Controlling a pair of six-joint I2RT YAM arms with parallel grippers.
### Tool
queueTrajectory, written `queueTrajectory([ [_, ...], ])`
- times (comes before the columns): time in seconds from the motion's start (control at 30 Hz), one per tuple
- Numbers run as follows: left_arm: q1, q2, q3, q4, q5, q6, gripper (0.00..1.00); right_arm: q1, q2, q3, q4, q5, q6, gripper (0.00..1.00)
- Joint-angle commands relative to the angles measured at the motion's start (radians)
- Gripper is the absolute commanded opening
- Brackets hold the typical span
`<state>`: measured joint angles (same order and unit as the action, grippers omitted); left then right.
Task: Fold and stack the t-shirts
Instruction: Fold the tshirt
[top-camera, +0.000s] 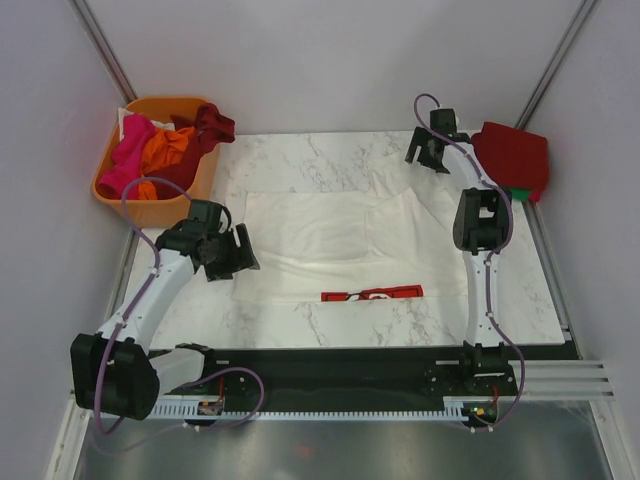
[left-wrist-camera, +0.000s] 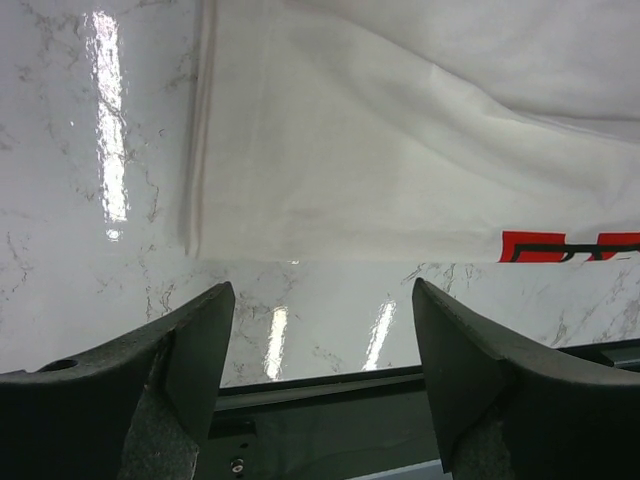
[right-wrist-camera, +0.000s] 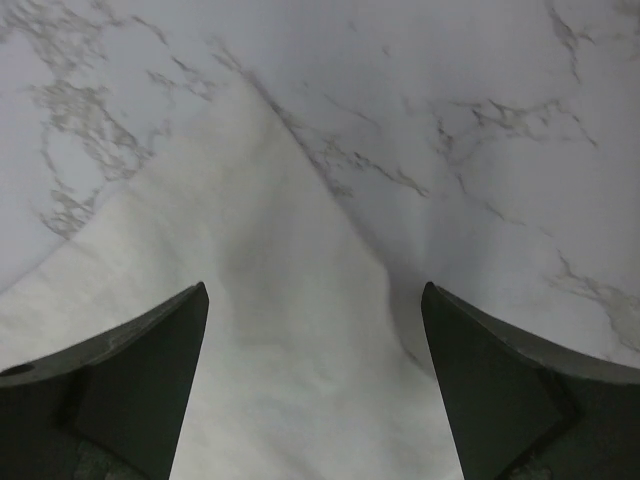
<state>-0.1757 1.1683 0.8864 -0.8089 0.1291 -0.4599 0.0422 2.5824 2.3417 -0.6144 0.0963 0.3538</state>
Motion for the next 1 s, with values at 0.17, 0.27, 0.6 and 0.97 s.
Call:
queueTrajectory([
  [0.17,-0.039,-0.029,-0.010,0.025,-0.045,0.001,0.79,0.016,0.062,0.048,0.120,-0.030,0.008,0.96],
  [0.27,-0.039,-0.022,-0.009,0.025,-0.048,0.003,0.79,0.016,0.102,0.073,0.148,-0.058,0.040,0.94],
  [0.6,-0.039,-0.004,-0.009,0.025,-0.048,0.003,0.79,0.015,0.208,0.133,0.211,-0.090,0.071,0.82],
  [0.97,-0.039,0.005,-0.006,0.025,-0.048,0.004,0.78,0.047,0.239,0.189,0.081,-0.064,0.099,0.66],
])
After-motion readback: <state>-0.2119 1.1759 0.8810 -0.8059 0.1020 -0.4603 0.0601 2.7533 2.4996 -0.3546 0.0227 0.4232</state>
